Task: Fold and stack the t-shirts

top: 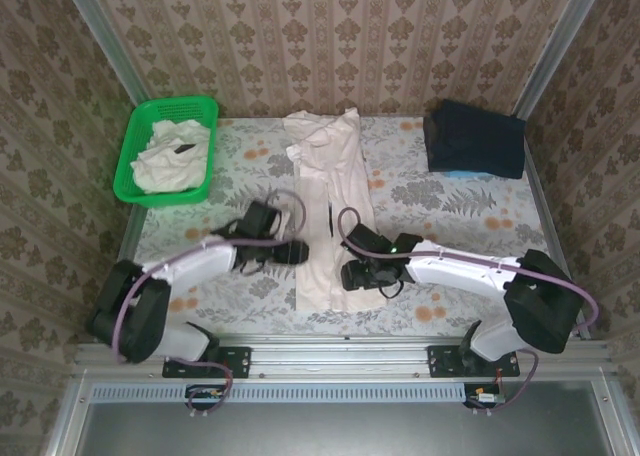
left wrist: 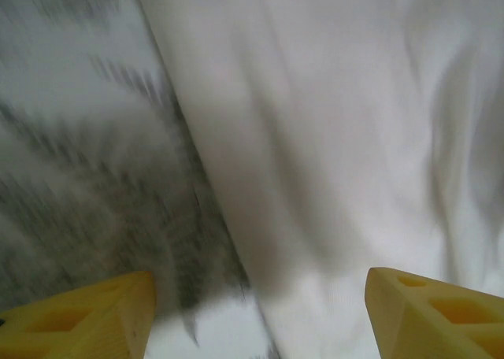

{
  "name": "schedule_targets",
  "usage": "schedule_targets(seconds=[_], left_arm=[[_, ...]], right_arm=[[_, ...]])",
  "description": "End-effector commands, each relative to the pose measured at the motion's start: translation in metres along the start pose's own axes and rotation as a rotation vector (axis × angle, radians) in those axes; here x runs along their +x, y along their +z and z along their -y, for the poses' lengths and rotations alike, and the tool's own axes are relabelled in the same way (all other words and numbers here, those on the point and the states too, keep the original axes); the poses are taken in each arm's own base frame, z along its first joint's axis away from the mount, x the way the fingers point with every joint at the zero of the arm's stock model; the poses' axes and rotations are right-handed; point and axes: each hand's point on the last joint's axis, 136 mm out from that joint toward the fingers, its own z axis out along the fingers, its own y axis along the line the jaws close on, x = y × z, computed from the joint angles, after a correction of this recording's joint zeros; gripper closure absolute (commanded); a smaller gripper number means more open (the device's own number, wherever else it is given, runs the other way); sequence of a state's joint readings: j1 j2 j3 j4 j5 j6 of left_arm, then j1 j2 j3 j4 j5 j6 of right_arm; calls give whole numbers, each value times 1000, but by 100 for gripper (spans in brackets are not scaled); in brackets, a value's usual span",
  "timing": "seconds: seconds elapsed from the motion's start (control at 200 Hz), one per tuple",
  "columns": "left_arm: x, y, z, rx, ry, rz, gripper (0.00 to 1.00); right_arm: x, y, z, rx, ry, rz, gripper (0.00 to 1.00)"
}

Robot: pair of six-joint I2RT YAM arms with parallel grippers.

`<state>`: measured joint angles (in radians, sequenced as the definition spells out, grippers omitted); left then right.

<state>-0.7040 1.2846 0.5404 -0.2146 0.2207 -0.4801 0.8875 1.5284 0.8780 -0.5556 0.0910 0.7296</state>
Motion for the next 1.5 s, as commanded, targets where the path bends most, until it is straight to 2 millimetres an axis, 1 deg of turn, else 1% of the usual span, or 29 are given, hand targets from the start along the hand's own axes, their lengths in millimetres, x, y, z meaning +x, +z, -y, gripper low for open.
schedule_targets(seconds=[0.0, 0.06, 0.155, 0.18, 0.225, 0.3, 0.375, 0.405, 0.54, 0.61, 0.66, 0.745, 0.8, 0.82, 0.89, 0.915, 0.965, 1.0, 1.04, 1.08, 1.115, 1.155, 1.165, 1.19, 1.275, 1.3, 1.32, 1.4, 1.495], left_arm=[[-4, -2, 15, -6, -19, 93, 28], [10, 0, 14, -41, 2, 69, 28], [20, 4, 13, -57, 29, 60, 30], [20, 5, 13, -59, 30, 59, 32], [23, 8, 13, -61, 42, 49, 39], [27, 10, 11, -70, 53, 41, 49], [29, 11, 8, -78, 53, 42, 58], [29, 12, 7, -79, 55, 41, 61], [32, 11, 3, -95, 63, 36, 67], [33, 12, 1, -105, 66, 31, 73], [33, 12, 1, -105, 69, 31, 74], [33, 12, 2, -100, 68, 30, 76], [31, 10, 5, -87, 57, 38, 75], [29, 9, 7, -79, 56, 46, 73], [25, 4, 15, -51, 56, 75, 63], [24, 2, 18, -44, 57, 84, 61], [21, -3, 23, -37, 62, 103, 53], [21, -6, 27, -33, 72, 109, 49], [22, -7, 29, -36, 83, 115, 44], [24, -6, 30, -41, 95, 113, 41], [26, -2, 28, -49, 94, 104, 40], [31, 3, 24, -63, 90, 81, 40], [32, 4, 23, -67, 88, 76, 40], [35, 8, 22, -69, 87, 61, 42], [41, 18, 20, -69, 82, 30, 46], [42, 20, 20, -70, 80, 25, 47], [43, 21, 19, -70, 79, 19, 48], [46, 24, 17, -74, 78, 12, 60], [48, 25, 16, -75, 83, 10, 71]], right_arm=[[5, 7, 35, 183, -16, -6, 41], [5, 7, 36, 182, -17, 12, 41], [9, 10, 34, 162, -22, 13, 42], [11, 12, 36, 171, -25, 10, 43], [13, 15, 37, 179, -29, 3, 45], [17, 20, 43, 213, -40, -9, 53], [18, 21, 49, 250, -51, -15, 58], [18, 20, 51, 261, -53, -11, 63], [15, 14, 51, 267, -59, 12, 80], [12, 9, 50, 256, -55, 25, 85], [11, 6, 47, 237, -50, 35, 88], [10, 0, 42, 199, -47, 50, 89], [10, -3, 42, 191, -44, 58, 86], [10, -4, 42, 193, -45, 57, 85], [12, -9, 47, 218, -40, 59, 69], [12, -12, 50, 234, -39, 64, 67], [10, -21, 49, 249, -49, 84, 62], [9, -27, 44, 245, -64, 107, 57], [7, -32, 34, 221, -80, 136, 55], [5, -31, 17, 157, -94, 160, 54], [6, -26, 0, 89, -112, 158, 53], [8, -17, -14, 39, -127, 137, 53], [5, -15, -19, 23, -126, 143, 53], [4, -11, -23, 22, -128, 138, 53], [1, 5, -20, 100, -142, 112, 56], [5, 9, -12, 148, -148, 87, 57], [6, 11, -11, 162, -152, 77, 58], [11, 21, -8, 187, -163, 50, 61], [15, 26, -6, 191, -162, 37, 69]])
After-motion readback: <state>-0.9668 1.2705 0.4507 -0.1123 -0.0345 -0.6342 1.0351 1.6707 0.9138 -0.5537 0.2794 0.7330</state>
